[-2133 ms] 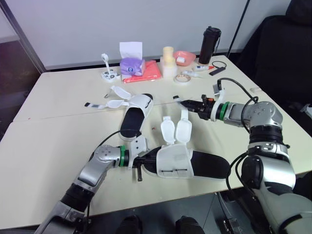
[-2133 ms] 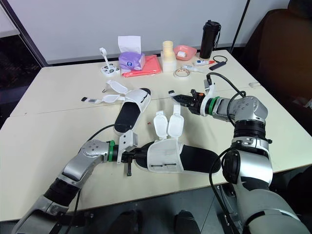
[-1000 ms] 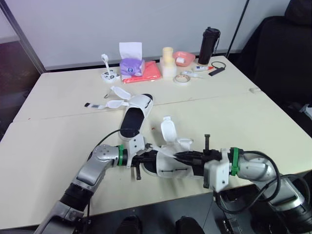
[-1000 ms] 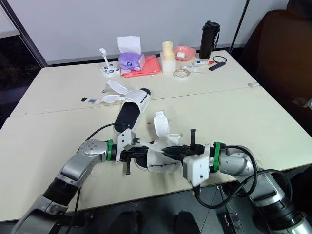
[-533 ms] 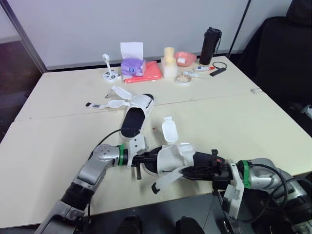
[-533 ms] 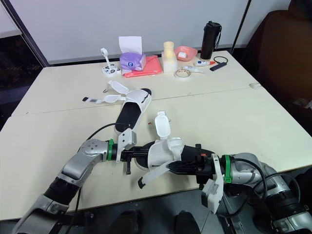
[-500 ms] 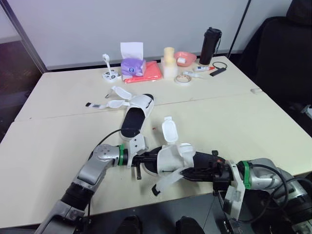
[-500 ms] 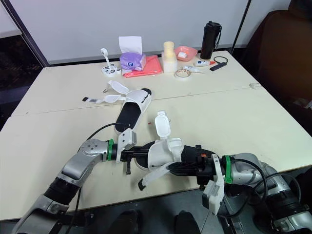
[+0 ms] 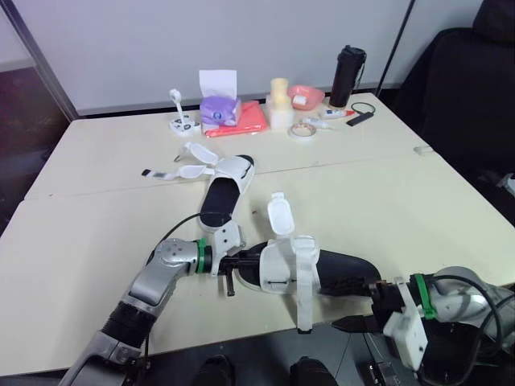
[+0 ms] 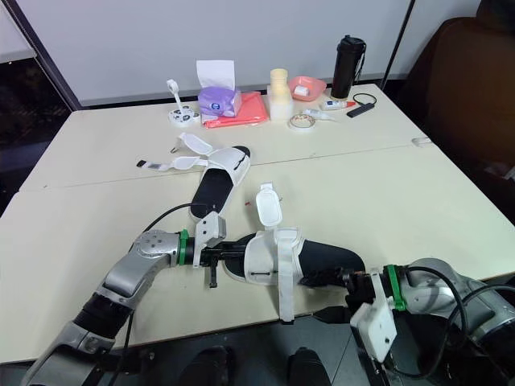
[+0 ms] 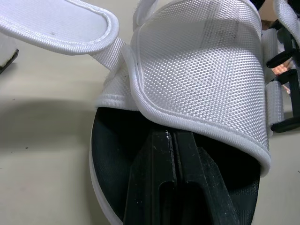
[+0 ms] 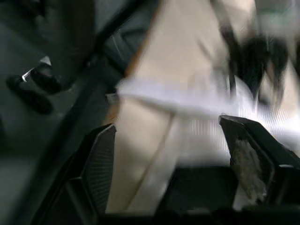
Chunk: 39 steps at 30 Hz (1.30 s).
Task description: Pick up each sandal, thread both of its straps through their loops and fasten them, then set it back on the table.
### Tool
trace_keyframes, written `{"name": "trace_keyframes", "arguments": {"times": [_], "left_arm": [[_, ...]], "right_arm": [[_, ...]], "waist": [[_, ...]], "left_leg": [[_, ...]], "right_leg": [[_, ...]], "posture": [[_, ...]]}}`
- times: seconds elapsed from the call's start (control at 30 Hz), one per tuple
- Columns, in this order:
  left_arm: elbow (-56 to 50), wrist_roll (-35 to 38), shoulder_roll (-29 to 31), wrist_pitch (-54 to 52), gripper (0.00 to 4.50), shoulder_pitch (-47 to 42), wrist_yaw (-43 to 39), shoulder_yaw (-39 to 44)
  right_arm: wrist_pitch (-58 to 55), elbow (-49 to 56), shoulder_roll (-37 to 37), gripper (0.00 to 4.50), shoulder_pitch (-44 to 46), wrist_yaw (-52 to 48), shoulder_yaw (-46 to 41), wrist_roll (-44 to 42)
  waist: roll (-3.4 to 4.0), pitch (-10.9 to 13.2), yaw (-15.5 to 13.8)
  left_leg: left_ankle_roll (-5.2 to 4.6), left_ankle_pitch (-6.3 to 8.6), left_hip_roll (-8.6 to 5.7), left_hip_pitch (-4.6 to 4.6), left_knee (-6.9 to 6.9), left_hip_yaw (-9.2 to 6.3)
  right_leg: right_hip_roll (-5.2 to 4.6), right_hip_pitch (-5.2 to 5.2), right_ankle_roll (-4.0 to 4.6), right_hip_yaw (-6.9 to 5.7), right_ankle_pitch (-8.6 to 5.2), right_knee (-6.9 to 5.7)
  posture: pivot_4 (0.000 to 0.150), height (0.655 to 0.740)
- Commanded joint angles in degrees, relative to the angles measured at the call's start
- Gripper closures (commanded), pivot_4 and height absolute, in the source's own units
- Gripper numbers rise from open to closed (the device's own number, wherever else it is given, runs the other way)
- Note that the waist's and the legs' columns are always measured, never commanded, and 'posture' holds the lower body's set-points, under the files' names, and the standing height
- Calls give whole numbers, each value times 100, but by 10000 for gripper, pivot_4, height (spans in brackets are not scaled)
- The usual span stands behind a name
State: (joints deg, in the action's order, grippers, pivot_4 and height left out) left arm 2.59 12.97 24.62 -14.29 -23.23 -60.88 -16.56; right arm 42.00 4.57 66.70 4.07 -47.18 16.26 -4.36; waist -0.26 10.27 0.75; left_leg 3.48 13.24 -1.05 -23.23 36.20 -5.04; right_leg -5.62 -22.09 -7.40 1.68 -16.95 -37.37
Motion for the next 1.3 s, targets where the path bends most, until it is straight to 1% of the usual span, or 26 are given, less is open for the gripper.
{"name": "trace_keyframes", "arguments": {"times": [0.03, 0.1, 0.23, 0.33, 0.43, 0.5, 0.6, 0.67, 0.77, 1.07, 1.13, 1.17, 1.3], "left_arm": [[-162, -16, -3, 20, 45000, 59, 18, -12], [-210, 3, -8, -8, 45000, 90, 20, -21], [-307, 32, 26, -42, 45000, 155, -19, -25], [-355, 55, 50, -77, 45000, 159, -44, -13], [-483, 72, 74, -105, 45000, 210, -59, -25], [-579, 89, 83, -135, 45000, 249, -69, -38], [-762, 95, 104, -190, 45000, 334, -81, -64], [-828, 105, 113, -225, 45000, 361, -86, -76], [-895, 112, 132, -259, 45000, 399, -89, -84], [-874, 91, 137, -288, 45000, 429, -55, -56], [-851, 87, 124, -287, 45000, 420, -29, -41], [-843, 85, 117, -287, 45000, 417, -18, -37], [-848, 76, 99, -286, 45000, 421, 19, -36]], "right_arm": [[-3123, 807, 400, 6060, -261, -331, -513, -2315], [-4655, 1093, 663, 6060, -441, -540, -815, -3504], [-6938, 1477, 894, 6060, -648, -526, -1468, -5278], [-8041, 1800, 877, 6060, -864, -500, -1923, -6262], [-8737, 2104, 646, 6060, -926, -62, -2140, -6741], [-9044, 2283, 408, 6060, -904, 203, -2057, -6833], [-9379, 2454, -46, 6060, -809, 636, -1799, -6718], [-9535, 2381, -414, 6060, -642, 866, -1573, -6483], [-9666, 2324, -746, 6060, -482, 962, -1416, -6170], [-10270, 2203, -1561, 6060, 153, 1170, -1413, -6226], [-10367, 2206, -1701, 11063, 233, 1187, -1400, -6232], [-10411, 2197, -1757, 12741, 255, 1198, -1406, -6242], [-10509, 2193, -1928, 33423, 339, 1181, -1385, -6142]], "waist": [[0, 0, 0], [0, 0, -10], [-1, 0, -23], [-1, 1, -29], [-3, 2, -26], [-3, 2, -23], [-5, 2, -23], [-5, 2, -19], [-5, 2, -23], [-6, 3, -14], [-6, 3, -14], [-6, 3, -14], [-6, 3, -17]], "left_leg": [[0, 0, 0, 3, 0, -3], [-1, 1, 1, 6, 1, -4], [-4, 3, 1, 4, 0, -10], [-7, 4, 1, 3, 0, -9], [-8, 5, 1, 1, 0, -8], [-8, 5, 1, 0, 1, -8], [-8, 5, 1, -3, 1, -7], [-8, 5, 1, -4, 1, -7], [-8, 5, 1, -7, 4, -6], [-8, 5, 1, -8, 3, -7], [-8, 5, 1, -8, 3, -8], [-8, 5, 1, -8, 2, -8], [-8, 5, 1, -9, 3, -7]], "right_leg": [[0, 4, 1, 0, 0, 0], [0, 10, 1, -1, 0, 3], [-1, 16, 2, -7, 0, 14], [-1, 15, 1, -9, 0, 15], [-1, 14, 0, -10, -1, 16], [-1, 14, 0, -11, -1, 17], [-1, 9, -1, -12, -1, 16], [0, 8, -2, -12, 0, 17], [0, 4, -2, -12, 0, 15], [1, 2, -2, -13, 0, 15], [1, 1, -2, -13, 0, 15], [1, 1, -2, -13, 0, 14], [1, 1, -2, -13, 0, 15]], "posture": [[1500, 7400], [1500, 7400], [1500, 7400], [1500, 7400], [1500, 7400], [1500, 7400], [1500, 7400], [1500, 7400], [1500, 7400], [1500, 7400], [1500, 7400], [1500, 7400], [1500, 7400]]}}
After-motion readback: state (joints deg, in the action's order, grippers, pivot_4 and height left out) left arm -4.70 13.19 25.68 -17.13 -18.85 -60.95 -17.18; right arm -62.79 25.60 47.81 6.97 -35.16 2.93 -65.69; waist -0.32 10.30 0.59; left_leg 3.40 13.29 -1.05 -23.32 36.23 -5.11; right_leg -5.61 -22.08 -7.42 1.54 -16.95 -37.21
